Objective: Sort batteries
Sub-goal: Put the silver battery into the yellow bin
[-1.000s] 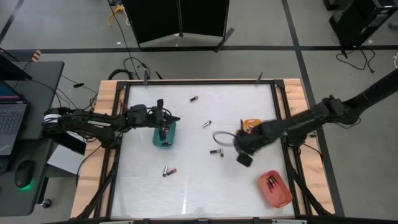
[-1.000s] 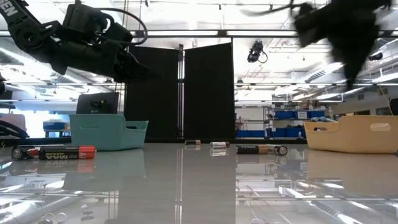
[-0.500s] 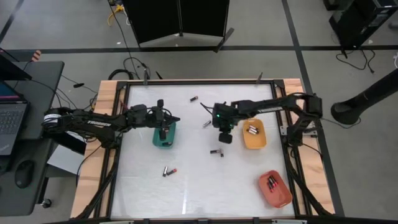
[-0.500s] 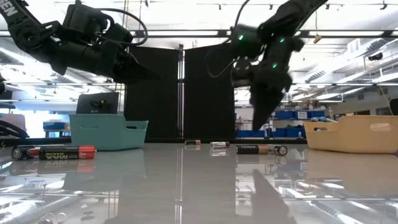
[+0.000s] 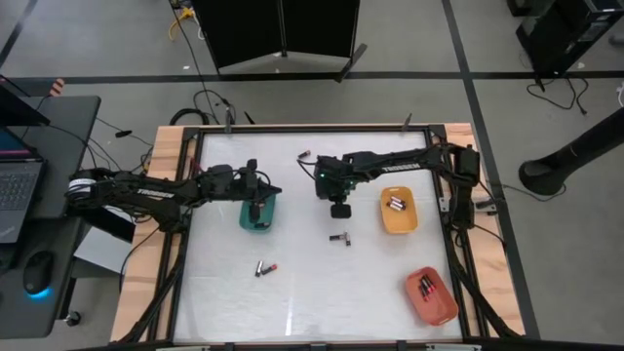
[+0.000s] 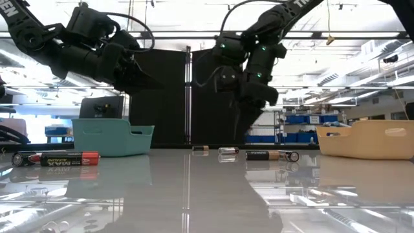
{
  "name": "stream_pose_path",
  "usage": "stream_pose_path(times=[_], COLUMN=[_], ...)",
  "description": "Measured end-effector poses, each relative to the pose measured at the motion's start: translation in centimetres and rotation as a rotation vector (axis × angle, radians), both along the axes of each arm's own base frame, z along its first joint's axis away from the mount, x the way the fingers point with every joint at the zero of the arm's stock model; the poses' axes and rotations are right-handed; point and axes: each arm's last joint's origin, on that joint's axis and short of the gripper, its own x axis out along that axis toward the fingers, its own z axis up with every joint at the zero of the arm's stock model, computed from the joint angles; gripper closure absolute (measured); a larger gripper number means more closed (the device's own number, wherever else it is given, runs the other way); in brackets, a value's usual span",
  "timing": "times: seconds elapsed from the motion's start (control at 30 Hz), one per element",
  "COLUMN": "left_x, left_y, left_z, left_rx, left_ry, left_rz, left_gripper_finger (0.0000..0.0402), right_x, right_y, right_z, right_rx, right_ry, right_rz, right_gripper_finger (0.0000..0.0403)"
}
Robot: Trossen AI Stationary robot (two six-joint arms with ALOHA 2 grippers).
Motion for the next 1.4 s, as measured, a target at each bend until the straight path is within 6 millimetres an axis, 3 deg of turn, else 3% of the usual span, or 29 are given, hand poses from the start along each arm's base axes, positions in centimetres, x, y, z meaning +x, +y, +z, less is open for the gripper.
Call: stream_pose_path(times=[0.33, 0.5, 0.9, 1.1, 1.4], left_x=[-0.1, 0.0, 0.2, 0.3, 0.3], left_y=[-0.2, -0.7, -2.0, -2.2, -2.3], left_z=[-0.3, -0.4, -0.4, -0.4, -0.4], left_rx=[-0.095, -0.099, -0.044, -0.041, -0.041], left_ry=[0.023, 0.029, 0.035, 0.036, 0.035], left_rz=[-0.039, -0.091, -0.171, -0.182, -0.184], left_gripper_finger=[0.0394, 0.0394, 0.0394, 0.0394, 0.0394], right_x=[1.1, 1.1, 0.8, -0.1, -0.7], right_y=[0.5, -0.3, -2.5, -3.3, -4.0], right_z=[1.8, 2.0, 2.0, 0.9, -0.8], right_rx=[0.028, 0.000, -0.105, -0.051, -0.070], right_ry=[-0.084, -0.106, -0.099, -0.091, -0.131], right_rz=[0.201, 0.228, 0.190, 0.195, 0.169], right_gripper_finger=[0.0387, 0.0374, 0.0246, 0.0214, 0.0227])
